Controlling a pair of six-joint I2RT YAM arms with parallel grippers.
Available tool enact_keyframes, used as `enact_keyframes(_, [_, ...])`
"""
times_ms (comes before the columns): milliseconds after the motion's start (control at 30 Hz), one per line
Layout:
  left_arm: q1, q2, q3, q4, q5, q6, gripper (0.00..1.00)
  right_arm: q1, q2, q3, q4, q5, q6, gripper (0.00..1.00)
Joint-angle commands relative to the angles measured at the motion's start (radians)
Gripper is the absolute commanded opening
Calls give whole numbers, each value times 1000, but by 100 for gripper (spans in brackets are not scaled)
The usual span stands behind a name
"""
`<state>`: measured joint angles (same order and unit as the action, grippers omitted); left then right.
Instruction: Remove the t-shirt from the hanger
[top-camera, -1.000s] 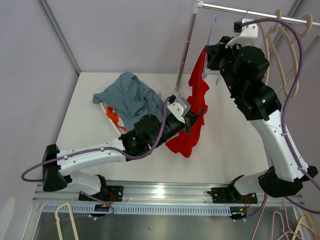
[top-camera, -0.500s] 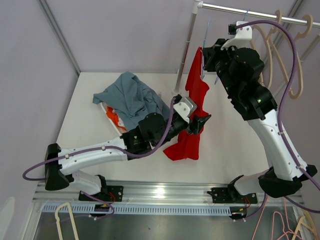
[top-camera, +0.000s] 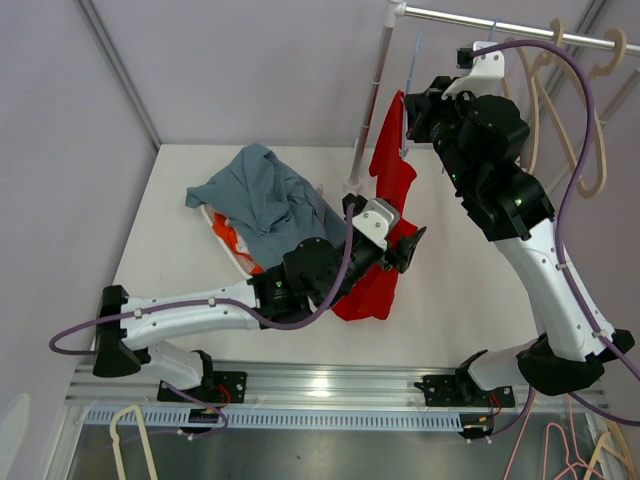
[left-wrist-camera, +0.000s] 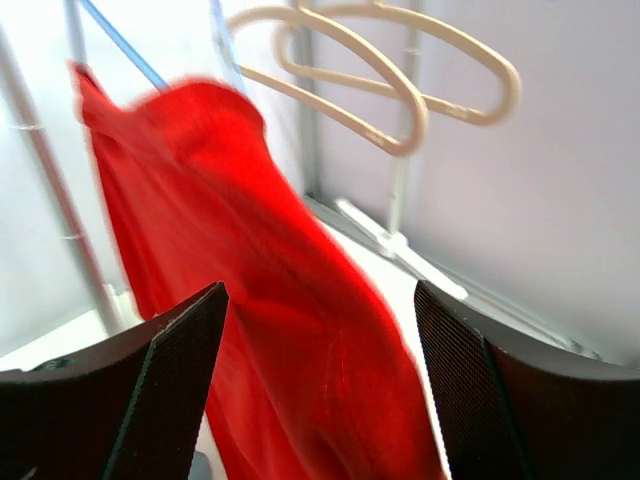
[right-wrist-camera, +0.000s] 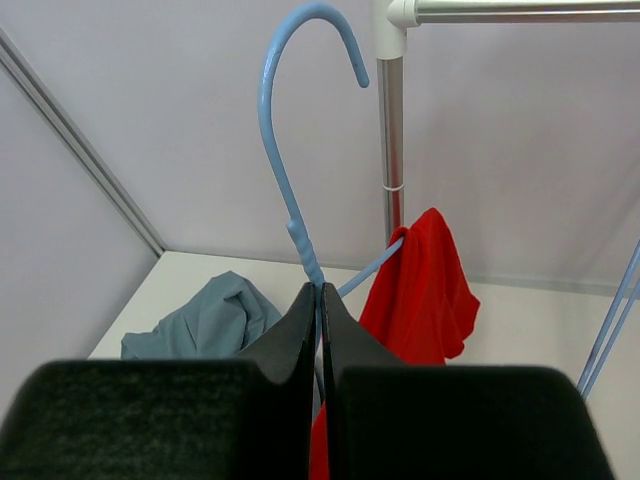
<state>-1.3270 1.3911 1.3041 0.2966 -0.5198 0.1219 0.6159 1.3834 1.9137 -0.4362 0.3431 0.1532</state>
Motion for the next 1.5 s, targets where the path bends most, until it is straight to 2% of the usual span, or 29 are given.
enact_keyframes(0, [-26, 32, 78, 105, -201, 111, 80, 13, -30, 25, 70, 13, -11, 0])
enact_keyframes(167, [-75, 104, 103, 314, -330, 365, 79, 18, -29, 21, 70, 17, -14, 0])
enact_keyframes(233, [-77, 121, 124, 345, -350, 389, 73, 21, -33, 21, 68, 17, -15, 0])
enact_keyframes(333, [-77, 138, 127, 386, -368, 416, 70, 22, -35, 22, 68, 19, -18, 0])
enact_keyframes(400, [-78, 144, 127, 391, -371, 426, 61, 25, -35, 21, 68, 20, -20, 0])
enact_keyframes(433, [-78, 146, 127, 400, -370, 429, 55, 24, -34, 21, 65, 22, -20, 0])
enact_keyframes(467, [-78, 148, 127, 398, -371, 433, 38, 24, -34, 21, 67, 22, -20, 0])
enact_keyframes(533, [-80, 151, 123, 404, -378, 436, 20, 25, -34, 19, 68, 22, -21, 0])
enact_keyframes(567, [-81, 149, 121, 414, -378, 446, 5, 25, -34, 19, 70, 22, -21, 0])
enact_keyframes(600, [-84, 149, 112, 432, -381, 459, 1, 24, -34, 21, 67, 20, -21, 0])
enact_keyframes(733, [-103, 190, 95, 625, -419, 620, 1, 31, -35, 21, 53, 17, -4, 0])
enact_keyframes(767, [-109, 203, 92, 770, -424, 728, 1, 33, -35, 21, 51, 22, -1, 0])
enact_keyframes(833, [-124, 255, 96, 889, -422, 888, 1, 44, -35, 22, 45, 49, 3, 0])
enact_keyframes(900, [-129, 292, 136, 1007, -433, 961, 1, 53, -29, 28, 36, 65, 5, 0])
enact_keyframes(1000, [-135, 319, 146, 1062, -424, 1018, 1, 54, -18, 41, 21, 91, 9, 0])
enact_keyframes(1200, [-140, 344, 170, 1070, -404, 1067, 1, 54, -24, 24, 11, 106, 14, 1])
enact_keyframes(1333, [-143, 420, 228, 1217, -391, 1244, 1, 44, -37, 16, 7, 94, 9, 1])
enact_keyframes(1467, [-149, 460, 273, 1314, -376, 1352, 1, 24, -49, 18, 1, 59, 19, 4])
